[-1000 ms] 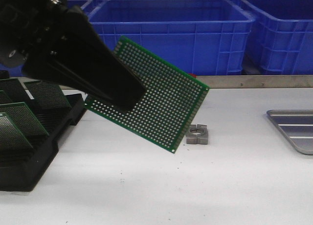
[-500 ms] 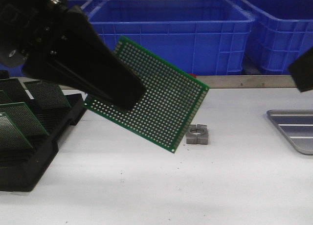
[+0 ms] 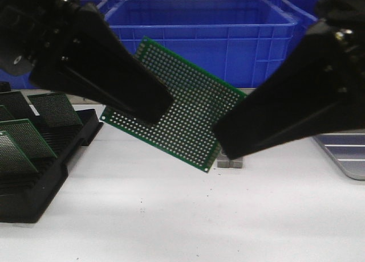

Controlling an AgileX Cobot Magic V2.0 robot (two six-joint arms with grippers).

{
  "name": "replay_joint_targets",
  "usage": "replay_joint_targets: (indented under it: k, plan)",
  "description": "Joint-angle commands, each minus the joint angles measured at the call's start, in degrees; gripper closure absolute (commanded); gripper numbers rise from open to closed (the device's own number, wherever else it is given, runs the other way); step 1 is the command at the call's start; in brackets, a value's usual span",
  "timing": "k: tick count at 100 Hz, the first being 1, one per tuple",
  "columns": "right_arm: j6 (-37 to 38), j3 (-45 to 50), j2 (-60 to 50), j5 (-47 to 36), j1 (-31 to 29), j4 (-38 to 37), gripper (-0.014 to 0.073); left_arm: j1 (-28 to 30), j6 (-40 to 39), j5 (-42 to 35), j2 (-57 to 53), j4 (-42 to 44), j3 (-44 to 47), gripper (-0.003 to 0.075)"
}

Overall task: Place circuit board on tray
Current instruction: 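Grasp the board's edge with the right gripper beside the left gripper, then release the left gripper and carry the board with the right gripper to the tray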

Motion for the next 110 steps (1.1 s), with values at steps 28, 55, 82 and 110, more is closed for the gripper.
replay_joint_targets:
  k: [28,55,82,110]
  plan:
    - [-0.93,-6.21,3.79,1.84,3.34,4.36,0.0428,-0.51,0.07,0.77,-1.37,-5.7,-1.72,0.0737]
    - [-0.93,-6.21,3.79,1.85,3.34,4.36,0.066,-0.51,0.07,0.77,-1.37,-6.76,-1.72,0.0631]
    - [7.2,-6.16,3.79,2.53,3.34,2.06,0.066,-0.51,0.07,-1.32,-1.37,-6.76,-1.72,0.0166]
    - [26.71,-6.16,3.79,1.12,-0.89,-12.18,0.066,-0.27,0.07,-5.96,-1.37,-6.36,-2.86,0.0174]
